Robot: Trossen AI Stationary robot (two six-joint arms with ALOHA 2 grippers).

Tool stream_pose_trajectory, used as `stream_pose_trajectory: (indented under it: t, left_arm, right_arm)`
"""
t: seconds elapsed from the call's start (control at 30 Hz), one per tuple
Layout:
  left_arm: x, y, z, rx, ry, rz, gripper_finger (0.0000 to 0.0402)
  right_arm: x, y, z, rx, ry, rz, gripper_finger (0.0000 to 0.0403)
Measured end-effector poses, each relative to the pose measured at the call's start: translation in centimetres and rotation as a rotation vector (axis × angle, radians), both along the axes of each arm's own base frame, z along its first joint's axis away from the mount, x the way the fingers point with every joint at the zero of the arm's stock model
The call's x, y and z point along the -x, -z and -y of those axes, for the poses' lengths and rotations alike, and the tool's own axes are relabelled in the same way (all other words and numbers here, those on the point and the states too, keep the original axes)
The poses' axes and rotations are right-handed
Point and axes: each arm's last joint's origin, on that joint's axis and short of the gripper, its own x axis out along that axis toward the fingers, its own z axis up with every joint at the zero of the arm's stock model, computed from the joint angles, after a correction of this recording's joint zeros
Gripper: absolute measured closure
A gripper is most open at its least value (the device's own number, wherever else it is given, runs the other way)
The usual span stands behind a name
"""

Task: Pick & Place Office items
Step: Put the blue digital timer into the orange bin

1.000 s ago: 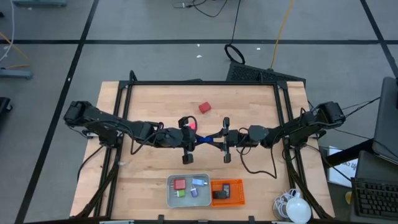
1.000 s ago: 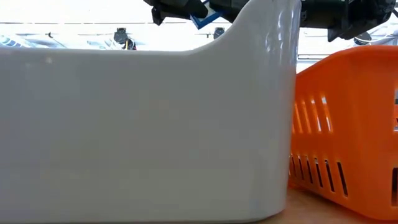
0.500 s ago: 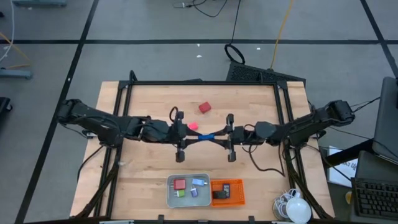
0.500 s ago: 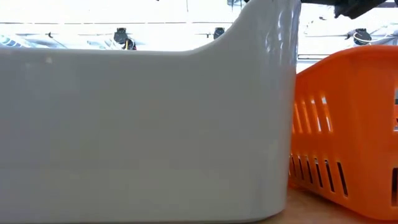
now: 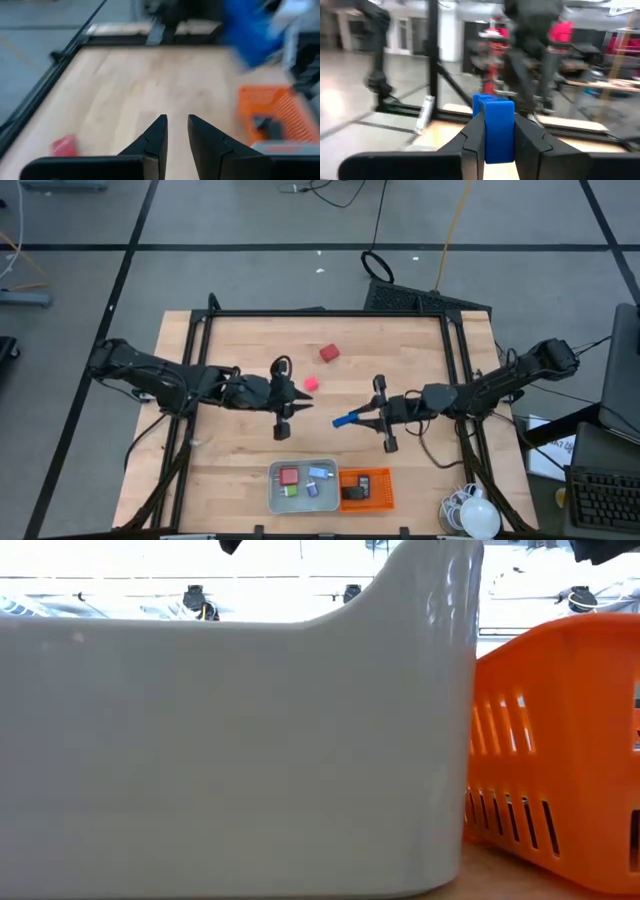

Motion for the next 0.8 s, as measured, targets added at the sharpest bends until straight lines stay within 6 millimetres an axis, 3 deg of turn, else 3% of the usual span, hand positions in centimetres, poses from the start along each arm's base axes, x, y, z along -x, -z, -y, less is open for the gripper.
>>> stream_pose_trajectory:
  t: [0.27, 0.57, 0.8]
  left_arm:
    - [0.8, 1.1, -0.4, -0.069, -0.048, -0.134, 0.0325]
    - [0.7, 1.0, -0.4, -0.045, -0.059, -0.12, 0.0325]
    - [0.7, 0.9, -0.3, -0.041, -0.06, -0.108, 0.0325]
  right_arm:
    - [1.5, 0.6, -2.9, -0.05, -0.346, -0.127, 0.0343]
    - [2.6, 3.4, -6.2, -0.034, -0.461, -0.358, 0.0342]
    - [3.2, 6.6, -7.8, -0.038, -0.479, -0.613, 0.0343]
